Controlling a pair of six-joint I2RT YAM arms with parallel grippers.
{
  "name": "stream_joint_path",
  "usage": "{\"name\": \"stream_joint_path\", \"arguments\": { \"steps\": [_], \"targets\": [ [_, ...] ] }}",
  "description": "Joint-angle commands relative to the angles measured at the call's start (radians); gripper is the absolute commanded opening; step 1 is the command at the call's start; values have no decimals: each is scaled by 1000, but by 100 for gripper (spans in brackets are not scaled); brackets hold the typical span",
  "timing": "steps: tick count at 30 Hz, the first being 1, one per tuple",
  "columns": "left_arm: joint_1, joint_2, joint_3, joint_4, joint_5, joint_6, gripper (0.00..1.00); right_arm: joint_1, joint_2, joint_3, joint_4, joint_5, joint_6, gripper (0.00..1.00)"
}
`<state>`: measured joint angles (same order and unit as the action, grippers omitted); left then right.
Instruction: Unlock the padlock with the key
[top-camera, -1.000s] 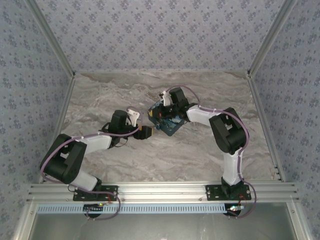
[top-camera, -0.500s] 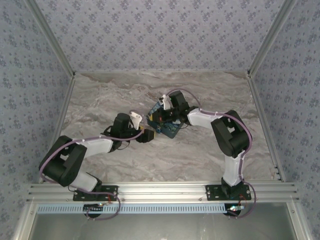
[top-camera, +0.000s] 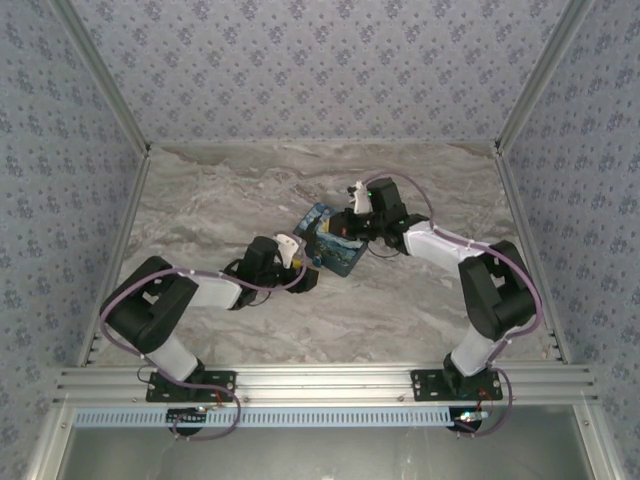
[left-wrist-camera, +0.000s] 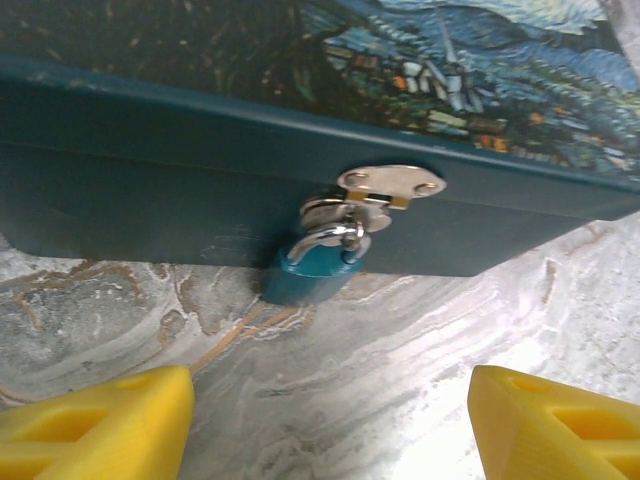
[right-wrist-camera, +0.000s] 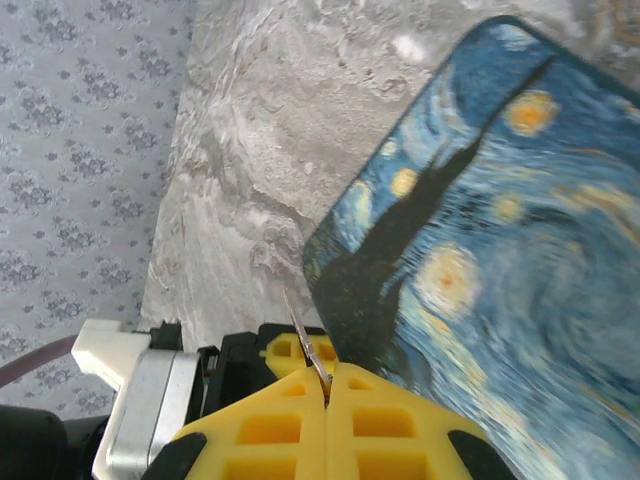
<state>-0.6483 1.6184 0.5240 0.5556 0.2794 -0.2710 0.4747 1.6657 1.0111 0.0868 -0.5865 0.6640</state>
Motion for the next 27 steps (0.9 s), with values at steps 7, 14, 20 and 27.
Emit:
{"name": "stream_joint_path", "arguments": {
  "steps": [7,14,20,27],
  "targets": [
    [-1,71,36,72,-24,58,71,-21,-5,-40,26,11,16,0],
    [-2,119,67,96,-10,53,69,-13,47,-42,52,14,35,0],
    [-4,151,92,100,-2,53,67,-9,60,-61,11,30,30,0],
    [-13,185,102,107,-23,60,64,5,61,-92,-16,53,10,0]
  ]
}}
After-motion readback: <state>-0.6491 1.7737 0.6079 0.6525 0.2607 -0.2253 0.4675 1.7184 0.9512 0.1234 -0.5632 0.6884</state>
